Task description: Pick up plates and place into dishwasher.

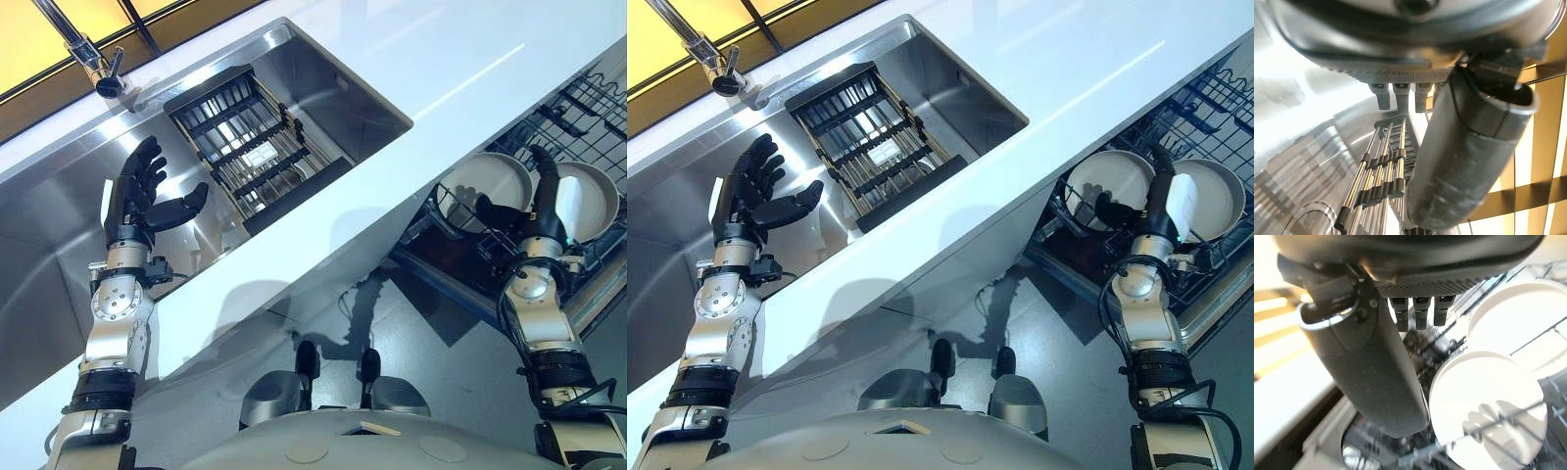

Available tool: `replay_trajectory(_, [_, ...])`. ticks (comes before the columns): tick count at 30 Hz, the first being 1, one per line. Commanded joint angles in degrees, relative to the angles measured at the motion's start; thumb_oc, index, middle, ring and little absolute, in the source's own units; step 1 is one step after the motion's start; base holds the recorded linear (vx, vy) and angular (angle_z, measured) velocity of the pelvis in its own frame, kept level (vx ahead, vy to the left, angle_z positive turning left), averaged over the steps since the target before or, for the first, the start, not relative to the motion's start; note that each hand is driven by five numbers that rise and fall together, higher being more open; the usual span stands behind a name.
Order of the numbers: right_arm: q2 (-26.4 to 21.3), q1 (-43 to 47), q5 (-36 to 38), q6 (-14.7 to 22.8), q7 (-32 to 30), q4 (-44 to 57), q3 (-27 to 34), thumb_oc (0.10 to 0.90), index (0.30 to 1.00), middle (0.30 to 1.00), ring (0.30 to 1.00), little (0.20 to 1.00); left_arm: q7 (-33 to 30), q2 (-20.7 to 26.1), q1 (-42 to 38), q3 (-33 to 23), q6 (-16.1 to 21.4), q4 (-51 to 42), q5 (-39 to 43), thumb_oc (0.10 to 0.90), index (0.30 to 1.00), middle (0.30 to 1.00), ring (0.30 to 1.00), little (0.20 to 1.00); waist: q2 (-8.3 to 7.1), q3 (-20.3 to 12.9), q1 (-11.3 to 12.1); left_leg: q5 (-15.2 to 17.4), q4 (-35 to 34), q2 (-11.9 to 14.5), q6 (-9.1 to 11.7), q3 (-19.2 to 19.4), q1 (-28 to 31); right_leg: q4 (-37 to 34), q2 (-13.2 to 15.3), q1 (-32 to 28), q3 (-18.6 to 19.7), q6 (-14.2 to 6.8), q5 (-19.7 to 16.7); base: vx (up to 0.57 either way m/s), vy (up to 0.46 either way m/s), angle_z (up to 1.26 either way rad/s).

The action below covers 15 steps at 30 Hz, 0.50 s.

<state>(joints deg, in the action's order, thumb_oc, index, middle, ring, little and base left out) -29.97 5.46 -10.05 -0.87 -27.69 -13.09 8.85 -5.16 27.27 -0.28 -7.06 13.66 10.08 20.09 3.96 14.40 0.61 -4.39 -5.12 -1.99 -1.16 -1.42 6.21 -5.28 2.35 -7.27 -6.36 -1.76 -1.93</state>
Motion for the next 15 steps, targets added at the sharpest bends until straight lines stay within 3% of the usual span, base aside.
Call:
replay_trajectory(1, [-2.6, 2.2, 1.8, 7.1, -6.5, 6.9, 5.3, 0.8, 0.9, 0.9, 0.9, 0.9, 0.3, 1.9, -2.0, -2.7, 4.1, -1.2, -0.3, 0.8, 0.9, 0.9, 0.9, 0.9, -0.65, -6.5, -1.3, 7.1, 0.1, -2.3, -1.0, 2.5, 1.0, 3.0, -3.6, 1.8, 0.1, -1.6, 5.8, -0.04, -0.015, -0.09])
replay_trajectory(11, [-1.5, -0.3, 12.6, 10.8, -9.3, 4.1, 11.0, 0.8, 0.9, 0.9, 0.9, 0.9, 1.8, 2.6, -1.8, -4.5, 5.0, 1.0, 0.8, 0.8, 0.9, 0.9, 0.9, 0.9, -0.59, -7.2, -2.8, 8.0, 0.1, -2.0, -1.1, 4.3, 2.0, 3.3, -3.6, 1.6, 1.3, -2.0, 6.1, -0.01, -0.011, -0.13])
replay_trajectory(15, [1.2, -1.9, 21.8, 14.2, -7.6, 1.3, 12.5, 0.8, 0.9, 0.9, 0.9, 0.9, 2.0, 2.5, -1.6, -5.0, 5.3, 1.2, 0.9, 0.8, 0.9, 0.9, 0.9, 0.9, -0.11, -7.0, -3.6, 8.2, 0.1, -1.9, -1.3, 4.8, 2.4, 4.2, -3.5, 1.9, 1.5, -1.9, 6.6, 0.0, 0.0, -0.05])
